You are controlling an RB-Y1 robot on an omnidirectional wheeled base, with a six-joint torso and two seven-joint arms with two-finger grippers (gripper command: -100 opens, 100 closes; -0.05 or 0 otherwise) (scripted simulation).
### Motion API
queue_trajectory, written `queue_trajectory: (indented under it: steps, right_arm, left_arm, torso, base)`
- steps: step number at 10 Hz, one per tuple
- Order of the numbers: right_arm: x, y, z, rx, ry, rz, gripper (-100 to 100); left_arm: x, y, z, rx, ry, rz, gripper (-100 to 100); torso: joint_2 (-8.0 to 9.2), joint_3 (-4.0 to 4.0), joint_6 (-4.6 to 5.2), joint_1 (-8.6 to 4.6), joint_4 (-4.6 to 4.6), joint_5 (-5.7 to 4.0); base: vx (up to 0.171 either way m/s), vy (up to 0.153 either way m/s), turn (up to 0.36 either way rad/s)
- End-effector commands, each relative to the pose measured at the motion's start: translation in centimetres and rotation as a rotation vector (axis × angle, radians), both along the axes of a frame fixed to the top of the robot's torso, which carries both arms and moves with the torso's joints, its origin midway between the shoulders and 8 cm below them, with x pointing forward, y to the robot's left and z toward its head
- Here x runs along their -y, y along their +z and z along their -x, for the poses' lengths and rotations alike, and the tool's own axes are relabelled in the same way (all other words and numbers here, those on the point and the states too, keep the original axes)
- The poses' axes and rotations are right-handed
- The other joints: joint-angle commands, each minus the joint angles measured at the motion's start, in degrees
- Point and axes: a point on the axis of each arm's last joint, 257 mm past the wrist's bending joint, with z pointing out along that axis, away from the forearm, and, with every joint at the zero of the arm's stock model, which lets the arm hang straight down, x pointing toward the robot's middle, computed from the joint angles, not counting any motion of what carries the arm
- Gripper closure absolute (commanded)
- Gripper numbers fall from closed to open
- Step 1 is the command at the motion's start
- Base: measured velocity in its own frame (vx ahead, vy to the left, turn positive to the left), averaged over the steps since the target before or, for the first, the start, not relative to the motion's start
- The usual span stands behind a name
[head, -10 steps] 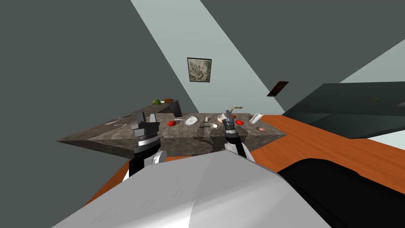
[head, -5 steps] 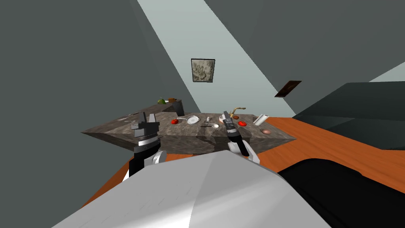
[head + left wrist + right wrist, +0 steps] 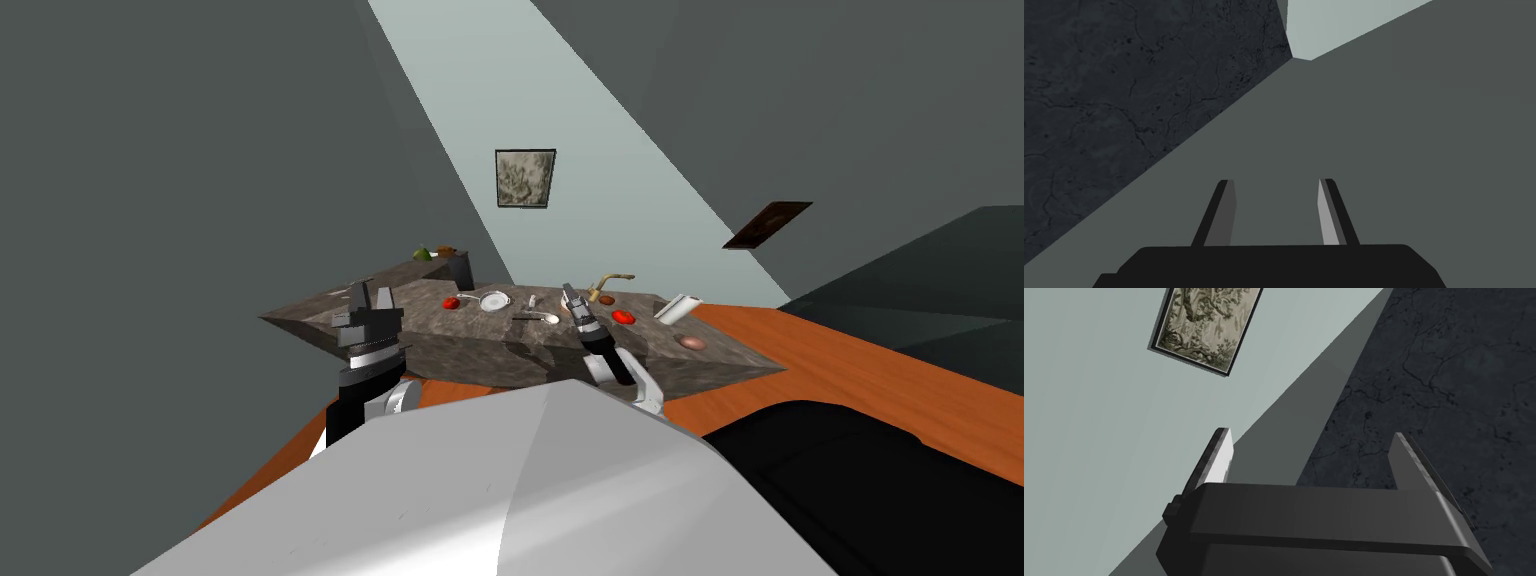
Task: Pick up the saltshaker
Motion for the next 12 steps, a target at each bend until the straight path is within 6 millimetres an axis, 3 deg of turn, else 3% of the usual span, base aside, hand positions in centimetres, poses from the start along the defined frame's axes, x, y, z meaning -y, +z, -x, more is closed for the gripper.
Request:
queue_trajectory:
  steps: [1,9,12]
  right_arm:
    - [0.8,-0.8,-0.8,-0.025,-0.012,0.061,-100]
    - [4.9,-4.4,-3.7,-0.142,-0.062,0.27,-100]
    - [7.7,-6.6,-5.1,-0.219,-0.1,0.359,-100]
  left_arm:
    - [0.0,0.0,0.0,0.0,0.0,0.0,0]
    - [0.0,0.0,0.0,0.0,0.0,0.0,0]
    - [0.0,0.0,0.0,0.0,0.0,0.0,0]
  torso:
    - [0.0,0.0,0.0,0.0,0.0,0.0]
    - [-0.04,-0.03,-0.01,0.08,-0.01,0.02]
    - [-0.05,-0.03,0.01,0.07,-0.01,0.01]
  base:
    - [-0.018,0.011,0.107]
    - [-0.013,0.018,0.123]
    - [-0.006,0.024,0.137]
